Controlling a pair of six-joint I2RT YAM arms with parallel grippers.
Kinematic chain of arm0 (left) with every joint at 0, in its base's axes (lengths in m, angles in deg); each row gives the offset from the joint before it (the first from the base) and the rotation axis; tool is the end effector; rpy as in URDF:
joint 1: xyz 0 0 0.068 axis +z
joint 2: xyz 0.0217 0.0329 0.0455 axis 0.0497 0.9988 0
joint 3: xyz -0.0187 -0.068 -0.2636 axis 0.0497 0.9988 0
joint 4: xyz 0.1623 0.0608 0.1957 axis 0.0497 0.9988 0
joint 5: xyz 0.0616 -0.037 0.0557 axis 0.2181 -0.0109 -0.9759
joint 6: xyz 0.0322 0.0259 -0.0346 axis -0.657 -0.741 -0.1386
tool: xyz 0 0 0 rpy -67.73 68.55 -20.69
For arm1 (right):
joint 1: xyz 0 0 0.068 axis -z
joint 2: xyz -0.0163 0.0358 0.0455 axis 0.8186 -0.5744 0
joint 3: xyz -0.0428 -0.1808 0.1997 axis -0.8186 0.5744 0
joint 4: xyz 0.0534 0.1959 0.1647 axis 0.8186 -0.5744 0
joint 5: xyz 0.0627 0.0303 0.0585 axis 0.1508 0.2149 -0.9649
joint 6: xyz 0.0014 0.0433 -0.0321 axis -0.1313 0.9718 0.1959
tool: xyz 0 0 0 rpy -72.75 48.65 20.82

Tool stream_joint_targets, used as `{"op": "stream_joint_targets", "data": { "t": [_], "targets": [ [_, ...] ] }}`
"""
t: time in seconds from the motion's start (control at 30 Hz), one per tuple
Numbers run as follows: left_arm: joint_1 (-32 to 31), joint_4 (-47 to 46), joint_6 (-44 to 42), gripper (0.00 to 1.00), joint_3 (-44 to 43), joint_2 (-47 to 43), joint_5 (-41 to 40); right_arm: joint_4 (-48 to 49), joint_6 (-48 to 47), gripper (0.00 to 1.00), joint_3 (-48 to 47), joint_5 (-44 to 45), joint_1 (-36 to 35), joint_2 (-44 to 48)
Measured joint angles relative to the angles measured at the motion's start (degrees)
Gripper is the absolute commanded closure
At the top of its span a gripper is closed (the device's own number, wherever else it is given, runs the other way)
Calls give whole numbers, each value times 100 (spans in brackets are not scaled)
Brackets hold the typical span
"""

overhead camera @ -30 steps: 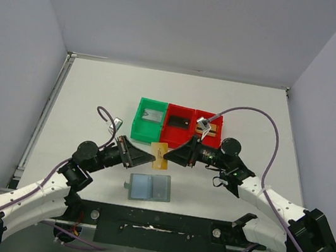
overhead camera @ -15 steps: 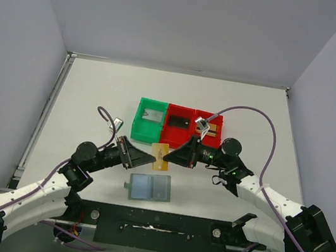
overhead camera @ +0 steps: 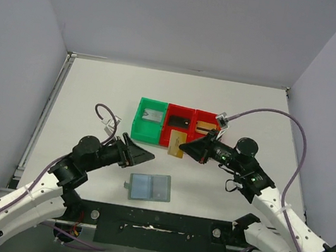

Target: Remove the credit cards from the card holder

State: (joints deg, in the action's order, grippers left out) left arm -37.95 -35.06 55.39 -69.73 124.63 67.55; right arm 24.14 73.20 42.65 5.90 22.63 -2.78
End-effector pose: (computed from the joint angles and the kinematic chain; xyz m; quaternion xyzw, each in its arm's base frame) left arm 0.1223 -0.1193 0.2447 -0.0640 0.7457 -0.5897 0.3034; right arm 0.1671 0.1304 0.2899 -0.1363 0.7241 0.5711 0.3619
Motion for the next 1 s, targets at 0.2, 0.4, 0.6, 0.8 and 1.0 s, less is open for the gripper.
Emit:
{"op": "stream_joint_targets", "data": {
  "t": [0.2, 0.4, 0.6, 0.8, 1.0],
  "targets": [
    [2, 1904, -826, 29, -857, -164, -671, -1154, -1611, 100, -131, 1858, 39, 837],
    [2, 3359, -1561, 29, -1478, 50, -1322, -2184, -3716, 100, -345, 3499, -33, 610],
    [138, 4085, -2159, 28, -1974, 501, -1864, -2476, -5272, 100, -590, 4260, -35, -208],
    [1410, 4266, -2693, 27, -2017, 645, -1574, -2531, -6347, 100, -942, 4177, 140, -1067],
    [2730, 4256, -3189, 26, -2017, 586, -1021, -2483, -7060, 100, -1351, 3864, 424, -1825]
  ]
}}
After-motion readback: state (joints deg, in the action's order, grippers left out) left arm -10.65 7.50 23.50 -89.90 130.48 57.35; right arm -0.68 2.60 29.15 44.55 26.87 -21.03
